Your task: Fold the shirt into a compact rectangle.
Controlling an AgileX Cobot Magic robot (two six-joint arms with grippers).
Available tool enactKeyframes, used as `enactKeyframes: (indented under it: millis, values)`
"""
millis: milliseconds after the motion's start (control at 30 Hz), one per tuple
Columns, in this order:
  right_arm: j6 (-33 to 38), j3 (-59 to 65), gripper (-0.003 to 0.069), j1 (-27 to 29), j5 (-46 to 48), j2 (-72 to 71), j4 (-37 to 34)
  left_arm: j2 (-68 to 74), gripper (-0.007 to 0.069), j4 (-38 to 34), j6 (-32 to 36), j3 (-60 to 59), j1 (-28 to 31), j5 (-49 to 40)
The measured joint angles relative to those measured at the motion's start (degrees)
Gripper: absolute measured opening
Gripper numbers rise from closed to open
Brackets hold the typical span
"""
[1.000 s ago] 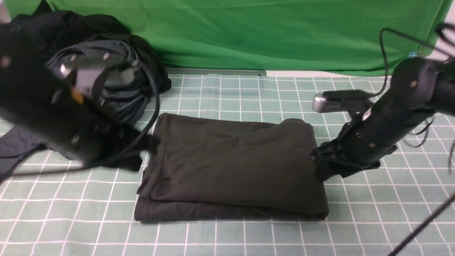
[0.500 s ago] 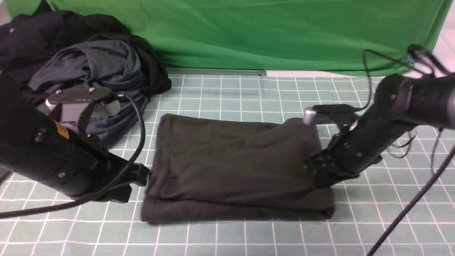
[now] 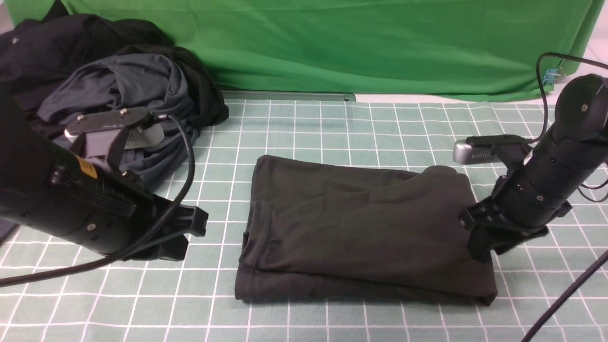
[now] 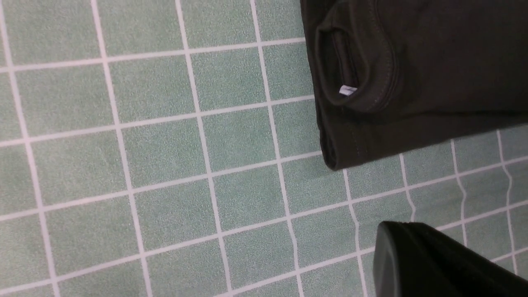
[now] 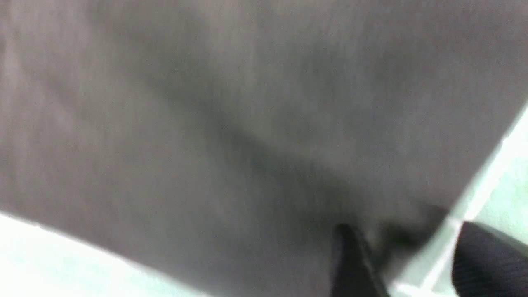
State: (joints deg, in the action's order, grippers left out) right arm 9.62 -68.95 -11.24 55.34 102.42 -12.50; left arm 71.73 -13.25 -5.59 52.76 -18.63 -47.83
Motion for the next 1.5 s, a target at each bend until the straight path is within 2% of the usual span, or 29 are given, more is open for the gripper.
enactKeyframes:
  millis: [33, 100, 133, 200, 267, 333, 500, 533, 567, 600, 800, 1000, 1167, 1500]
  values:
    - [0.1, 0.0, 0.031, 0.0, 1.0, -1.1, 1.2, 0.0, -0.0006, 0.0, 0.0, 0.0, 0.0, -0.1]
    - [-0.8, 0.0, 0.0142, 0.0, 2.9, -6.8, 5.1, -0.5, -0.0006, 0.0, 0.6, -0.1, 0.0, -0.4]
    - [-1.4, 0.0, 0.0085, 0.0, 3.0, -9.8, 6.3, -1.0, -0.0006, 0.0, 0.8, -0.1, 0.0, -0.5]
    - [-2.1, 0.1, 0.0043, 0.0, 2.8, -14.0, 7.6, -1.9, -0.0006, -0.1, 1.2, -0.1, 0.0, -0.5]
    - [-2.7, 0.3, 0.0019, 0.0, -0.2, -24.5, 8.4, -4.5, -0.0006, -0.2, 1.6, -0.3, 0.0, 0.1]
    - [-2.8, 1.0, 0.0016, 0.0, -3.7, -31.2, 8.5, -6.0, -0.0006, -0.2, 1.6, -0.5, 0.0, 0.6]
    - [-2.8, 10.7, 0.0014, 0.0, -22.4, -59.4, 8.8, -14.3, -0.0006, -1.2, 3.4, -0.6, 0.0, 2.9]
    - [-2.8, 11.2, 0.0014, 0.0, -23.2, -60.5, 8.8, -14.3, -0.0006, -1.3, 3.5, -0.6, 0.0, 2.9]
    - [-2.8, 16.1, 0.0014, 0.0, -29.2, -69.8, 8.9, -17.3, -0.0006, -1.8, 4.5, -0.6, 0.0, 3.6]
    - [-2.8, 16.7, 0.0014, 0.0, -29.9, -70.8, 8.9, -17.7, -0.0006, -2.0, 4.6, -0.6, 0.0, 3.7]
    - [-2.8, 36.3, 0.002, 0.1, -48.2, -95.5, 8.9, -31.0, -0.0006, -2.6, 6.3, -3.1, 0.0, 6.2]
    - [-2.8, 43.2, 0.0069, 0.1, -53.8, -101.7, 8.9, -44.3, -0.0006, -2.7, 5.6, -12.2, 0.0, 9.6]
    - [-2.8, 44.1, 0.0118, 0.1, -54.3, -102.1, 8.9, -55.2, -0.0005, -3.4, 4.7, -21.5, 0.0, 17.4]
    - [-2.8, 44.1, 0.0127, 0.1, -54.2, -102.1, 8.9, -58.0, -0.0003, -3.8, 4.5, -22.9, 0.0, 26.9]
